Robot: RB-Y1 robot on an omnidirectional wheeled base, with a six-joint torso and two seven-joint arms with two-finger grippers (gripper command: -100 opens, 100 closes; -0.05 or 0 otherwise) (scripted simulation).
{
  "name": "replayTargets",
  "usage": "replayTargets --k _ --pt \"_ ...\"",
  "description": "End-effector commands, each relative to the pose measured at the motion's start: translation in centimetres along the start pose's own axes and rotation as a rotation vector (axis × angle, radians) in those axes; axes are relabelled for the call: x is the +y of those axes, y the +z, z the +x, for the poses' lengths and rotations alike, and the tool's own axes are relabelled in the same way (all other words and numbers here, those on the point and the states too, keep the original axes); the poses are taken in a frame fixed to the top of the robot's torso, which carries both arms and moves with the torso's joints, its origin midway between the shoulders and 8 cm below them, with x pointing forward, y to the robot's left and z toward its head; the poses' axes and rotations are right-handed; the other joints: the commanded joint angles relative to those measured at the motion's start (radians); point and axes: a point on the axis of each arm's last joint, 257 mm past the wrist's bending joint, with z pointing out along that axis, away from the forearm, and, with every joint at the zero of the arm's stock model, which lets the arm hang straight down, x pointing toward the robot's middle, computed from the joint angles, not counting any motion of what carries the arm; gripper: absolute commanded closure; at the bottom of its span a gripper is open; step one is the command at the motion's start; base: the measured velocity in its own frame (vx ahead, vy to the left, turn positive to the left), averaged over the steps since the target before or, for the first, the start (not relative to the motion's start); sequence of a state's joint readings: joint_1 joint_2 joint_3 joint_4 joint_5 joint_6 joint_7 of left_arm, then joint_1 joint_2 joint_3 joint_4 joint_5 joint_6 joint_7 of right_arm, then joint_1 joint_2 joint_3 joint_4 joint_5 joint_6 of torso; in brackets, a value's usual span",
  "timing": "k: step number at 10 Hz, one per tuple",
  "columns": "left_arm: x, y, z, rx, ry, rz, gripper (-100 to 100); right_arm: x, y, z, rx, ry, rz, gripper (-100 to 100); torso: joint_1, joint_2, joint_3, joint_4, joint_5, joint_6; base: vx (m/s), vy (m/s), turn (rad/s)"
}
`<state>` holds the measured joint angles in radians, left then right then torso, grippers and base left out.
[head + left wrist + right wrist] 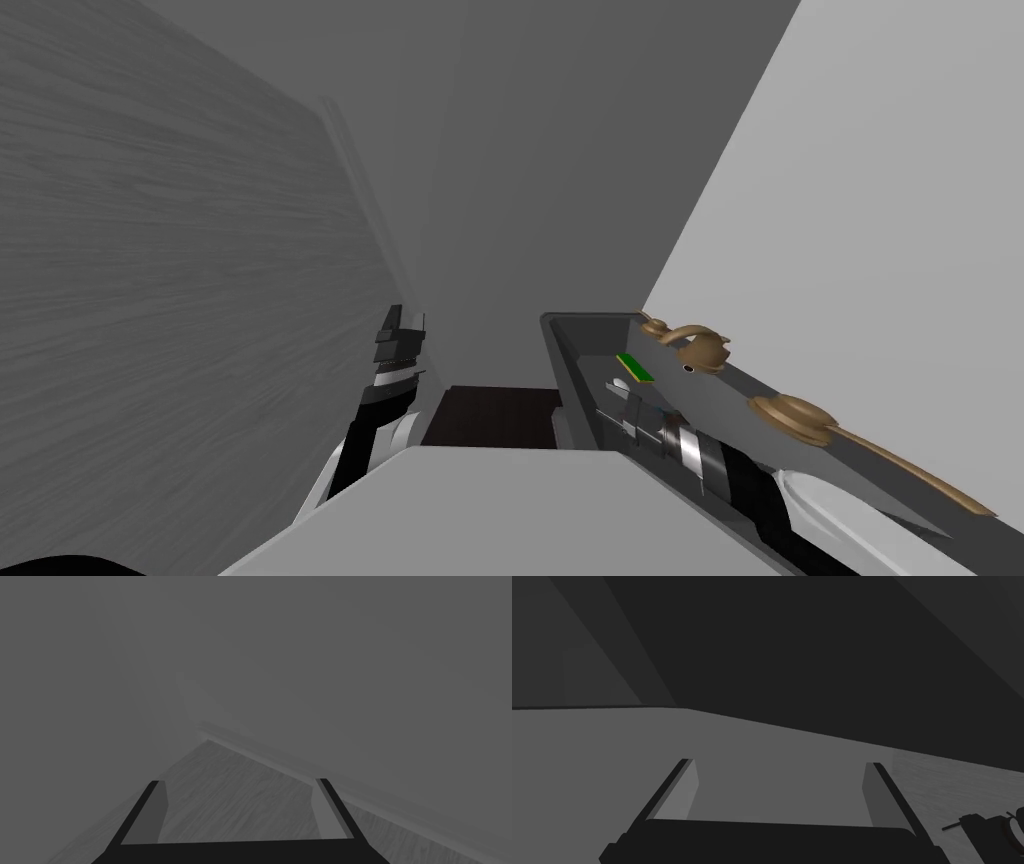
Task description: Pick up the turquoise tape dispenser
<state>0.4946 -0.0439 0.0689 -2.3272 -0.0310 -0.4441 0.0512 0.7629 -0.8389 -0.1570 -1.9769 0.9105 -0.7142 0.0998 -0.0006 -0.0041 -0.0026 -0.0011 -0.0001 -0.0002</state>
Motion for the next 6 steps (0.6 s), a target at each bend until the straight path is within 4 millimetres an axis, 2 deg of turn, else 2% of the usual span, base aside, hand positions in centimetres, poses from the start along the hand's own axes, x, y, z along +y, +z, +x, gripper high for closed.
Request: replayTargets --k 1,2,4,5,6 --pt "0.0 0.0 0.0 0.000 0.000 0.000 0 -0.4 -1.4 2.3 0.093 -0.061 -0.016 -100 0.000 0.000 0.000 0.000 0.000 0.000 0.061 0.001 0.035" --pt "0.0 0.0 0.0 0.000 0.000 0.000 0 -0.4 -1.4 2.4 0.096 -0.064 -0.018 -100 0.000 0.000 0.000 0.000 0.000 0.000 0.057 -0.002 0.017" --pt "0.0 0.0 0.0 0.000 0.000 0.000 0 -0.7 -3.8 5.8 0.230 -0.139 -0.045 -100 0.000 0.000 0.000 0.000 0.000 0.000 0.086 -0.003 0.057" --pt "0.0 0.0 0.0 0.000 0.000 0.000 0 -0.9 -4.0 6.1 0.251 -0.162 -0.058 -100 0.000 -0.002 -0.001 0.000 0.000 0.000 0.084 -0.008 0.022" --pt "0.0 0.0 0.0 0.000 0.000 0.000 0 -1.0 -5.3 7.8 0.318 -0.200 -0.075 -100 0.000 -0.002 -0.001 0.000 0.000 0.000 0.078 -0.009 0.046"
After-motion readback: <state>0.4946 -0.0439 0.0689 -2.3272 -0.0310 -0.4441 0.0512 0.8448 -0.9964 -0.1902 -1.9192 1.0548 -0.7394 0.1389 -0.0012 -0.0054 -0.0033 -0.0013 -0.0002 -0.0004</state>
